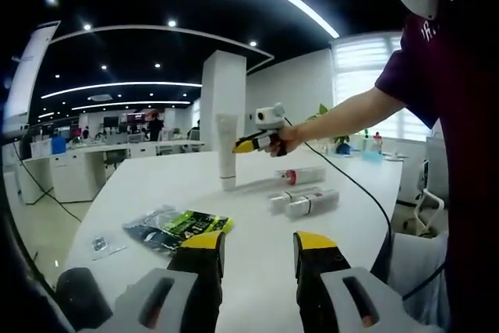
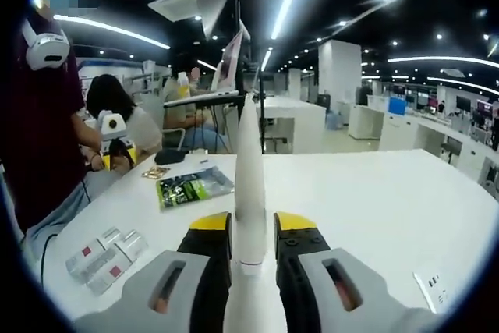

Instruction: Arrange the skincare products in the storage area until every visible bottle or jar stands upright without overlapping.

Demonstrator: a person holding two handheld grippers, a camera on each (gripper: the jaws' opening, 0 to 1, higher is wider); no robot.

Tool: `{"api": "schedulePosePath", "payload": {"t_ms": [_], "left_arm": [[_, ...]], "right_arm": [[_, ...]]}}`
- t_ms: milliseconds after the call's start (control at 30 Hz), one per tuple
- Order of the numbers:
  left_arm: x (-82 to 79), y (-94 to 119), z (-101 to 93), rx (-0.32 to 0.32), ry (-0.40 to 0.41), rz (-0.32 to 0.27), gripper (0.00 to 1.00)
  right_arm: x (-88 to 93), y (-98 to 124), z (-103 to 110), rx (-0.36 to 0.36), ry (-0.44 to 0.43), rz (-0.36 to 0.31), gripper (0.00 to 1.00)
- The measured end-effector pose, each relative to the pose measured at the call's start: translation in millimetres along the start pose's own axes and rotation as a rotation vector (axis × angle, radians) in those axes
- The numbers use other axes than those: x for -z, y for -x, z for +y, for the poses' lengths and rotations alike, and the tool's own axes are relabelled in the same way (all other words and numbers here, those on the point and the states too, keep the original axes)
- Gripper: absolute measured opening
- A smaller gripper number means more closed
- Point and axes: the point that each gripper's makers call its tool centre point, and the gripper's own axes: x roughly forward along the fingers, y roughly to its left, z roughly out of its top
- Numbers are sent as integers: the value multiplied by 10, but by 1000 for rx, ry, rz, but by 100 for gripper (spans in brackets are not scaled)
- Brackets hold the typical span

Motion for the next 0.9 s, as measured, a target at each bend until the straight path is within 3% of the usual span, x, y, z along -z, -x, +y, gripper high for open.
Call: {"api": "schedulePosePath", "payload": {"t_ms": [367,467,533,733,900], "left_arm": [[-83,51,-91,1,10,-36,36],[-106,73,-137,2,17,-48,36],[-117,96,-181,2,18,-55,36],[-95,204,-334,4,27,-67,36],[-80,294,-426,-5,52,-83,36]], "right_arm": [[-14,188,286,63,-65,22,28],[-70,289,456,85,-184,-12,33],[-72,355,532,102,-180,-8,35],[18,539,829,157,-262,41,39],[168,787,842,256,-320,112,38]]}}
